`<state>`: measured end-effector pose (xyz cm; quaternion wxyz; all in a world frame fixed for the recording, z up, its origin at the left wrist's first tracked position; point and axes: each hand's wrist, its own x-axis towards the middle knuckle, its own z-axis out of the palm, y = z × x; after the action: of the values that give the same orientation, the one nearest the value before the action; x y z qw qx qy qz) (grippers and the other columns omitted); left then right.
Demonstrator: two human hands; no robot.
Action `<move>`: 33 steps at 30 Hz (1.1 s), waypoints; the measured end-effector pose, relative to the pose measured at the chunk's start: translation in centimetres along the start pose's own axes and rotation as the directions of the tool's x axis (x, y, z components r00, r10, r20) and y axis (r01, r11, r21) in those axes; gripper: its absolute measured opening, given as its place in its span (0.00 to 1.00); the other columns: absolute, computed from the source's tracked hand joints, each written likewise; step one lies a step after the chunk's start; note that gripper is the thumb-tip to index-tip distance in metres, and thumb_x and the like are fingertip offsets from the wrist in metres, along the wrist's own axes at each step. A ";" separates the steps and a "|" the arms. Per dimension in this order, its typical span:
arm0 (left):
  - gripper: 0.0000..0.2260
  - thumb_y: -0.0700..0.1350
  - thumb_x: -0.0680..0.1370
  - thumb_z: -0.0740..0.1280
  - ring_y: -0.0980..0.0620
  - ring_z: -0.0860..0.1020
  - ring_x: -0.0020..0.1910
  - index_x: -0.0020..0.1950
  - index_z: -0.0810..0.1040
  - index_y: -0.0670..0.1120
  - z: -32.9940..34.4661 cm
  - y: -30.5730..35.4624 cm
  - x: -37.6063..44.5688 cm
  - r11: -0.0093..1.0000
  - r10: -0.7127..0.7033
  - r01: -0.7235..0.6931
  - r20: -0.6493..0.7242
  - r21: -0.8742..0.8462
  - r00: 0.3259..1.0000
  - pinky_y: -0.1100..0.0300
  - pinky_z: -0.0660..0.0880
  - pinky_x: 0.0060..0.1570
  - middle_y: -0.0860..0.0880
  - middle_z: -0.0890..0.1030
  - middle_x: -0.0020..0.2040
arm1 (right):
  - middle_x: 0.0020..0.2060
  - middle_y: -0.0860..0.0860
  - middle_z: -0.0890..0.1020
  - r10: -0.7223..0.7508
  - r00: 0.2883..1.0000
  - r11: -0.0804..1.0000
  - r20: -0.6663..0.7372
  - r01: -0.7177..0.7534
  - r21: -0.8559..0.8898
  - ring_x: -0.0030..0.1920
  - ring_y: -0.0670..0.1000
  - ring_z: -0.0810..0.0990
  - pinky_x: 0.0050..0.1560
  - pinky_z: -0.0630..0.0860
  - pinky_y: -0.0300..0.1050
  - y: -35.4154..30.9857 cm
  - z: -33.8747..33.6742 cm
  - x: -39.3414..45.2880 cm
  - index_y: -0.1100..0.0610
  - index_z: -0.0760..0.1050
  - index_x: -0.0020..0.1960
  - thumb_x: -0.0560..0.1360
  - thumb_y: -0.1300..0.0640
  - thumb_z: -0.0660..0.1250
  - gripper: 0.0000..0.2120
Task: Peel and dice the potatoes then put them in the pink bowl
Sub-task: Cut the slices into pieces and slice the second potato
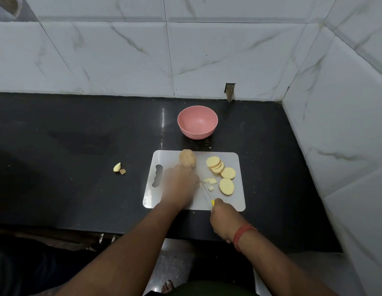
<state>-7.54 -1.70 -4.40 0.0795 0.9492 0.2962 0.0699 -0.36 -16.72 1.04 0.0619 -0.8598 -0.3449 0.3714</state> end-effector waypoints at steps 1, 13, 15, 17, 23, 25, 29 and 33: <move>0.08 0.51 0.81 0.66 0.48 0.69 0.56 0.56 0.83 0.55 0.0 0.0 0.0 1.000 0.007 -0.007 -0.004 0.003 1.000 0.51 0.57 0.58 0.54 0.78 0.55 | 0.45 0.57 0.75 -0.002 1.000 1.000 -0.002 0.002 -0.001 0.34 0.52 0.71 0.25 0.60 0.39 0.1 0.1 0.1 0.57 0.61 0.51 0.78 0.64 0.55 0.05; 0.05 0.46 0.77 0.70 0.47 0.71 0.52 0.51 0.84 0.54 0.0 -0.1 0.1 0.999 0.048 -0.047 -0.031 0.024 0.998 0.50 0.59 0.53 0.54 0.79 0.49 | 0.36 0.50 0.70 -0.006 1.000 0.999 0.008 0.006 -0.050 0.33 0.49 0.69 0.27 0.59 0.40 0.7 0.3 0.9 0.57 0.61 0.47 0.79 0.64 0.55 0.04; 0.04 0.46 0.77 0.70 0.47 0.71 0.52 0.50 0.83 0.54 0.0 -0.1 0.1 0.999 0.044 -0.044 -0.031 0.018 0.999 0.50 0.59 0.53 0.54 0.79 0.49 | 0.39 0.51 0.72 -0.003 1.000 0.998 0.022 0.005 -0.062 0.33 0.48 0.68 0.28 0.60 0.39 0.9 0.3 1.0 0.56 0.60 0.44 0.79 0.63 0.54 0.06; 0.04 0.46 0.77 0.70 0.47 0.71 0.52 0.49 0.83 0.53 0.0 -0.1 0.1 0.999 0.036 -0.036 -0.029 0.009 0.999 0.50 0.58 0.53 0.54 0.79 0.48 | 0.45 0.54 0.75 -0.011 0.999 0.999 0.043 0.013 -0.037 0.39 0.53 0.71 0.34 0.66 0.41 1.1 0.2 0.5 0.56 0.61 0.49 0.80 0.61 0.54 0.02; 0.05 0.47 0.79 0.68 0.48 0.70 0.54 0.50 0.84 0.52 0.1 -0.1 0.1 1.000 0.022 -0.023 -0.023 -0.015 0.999 0.50 0.58 0.55 0.54 0.79 0.51 | 0.51 0.59 0.75 -0.051 0.998 0.998 0.036 0.050 0.025 0.45 0.53 0.70 0.46 0.68 0.44 1.6 -0.1 -1.6 0.55 0.61 0.53 0.81 0.60 0.52 0.01; 0.06 0.49 0.80 0.67 0.48 0.70 0.55 0.51 0.84 0.52 0.1 0.0 0.0 1.000 0.014 -0.015 -0.023 -0.018 1.000 0.51 0.58 0.56 0.54 0.79 0.52 | 0.53 0.59 0.77 -0.052 0.999 0.997 0.003 0.052 0.049 0.45 0.54 0.71 0.46 0.68 0.44 1.3 -0.2 -1.4 0.55 0.61 0.53 0.81 0.59 0.52 0.01; 0.10 0.52 0.81 0.64 0.49 0.69 0.56 0.53 0.83 0.52 0.0 0.2 -0.1 1.000 -0.004 0.004 -0.009 -0.018 1.000 0.52 0.58 0.58 0.55 0.79 0.54 | 0.42 0.55 0.75 -0.039 0.999 0.999 -0.017 0.039 0.020 0.41 0.55 0.74 0.32 0.65 0.41 0.9 0.3 0.0 0.55 0.62 0.45 0.79 0.63 0.56 0.06; 0.10 0.52 0.82 0.63 0.50 0.69 0.57 0.55 0.84 0.52 -0.2 0.3 0.0 0.999 -0.016 0.016 0.014 -0.033 1.000 0.51 0.58 0.59 0.55 0.79 0.55 | 0.37 0.51 0.71 -0.038 0.999 0.999 -0.020 0.037 -0.034 0.41 0.56 0.75 0.27 0.59 0.40 1.1 0.7 0.6 0.55 0.60 0.43 0.77 0.64 0.58 0.08</move>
<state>-7.44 -1.94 -4.16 0.0976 0.9459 0.3020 0.0678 0.02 -17.27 -0.21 0.0580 -0.8577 -0.3666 0.3557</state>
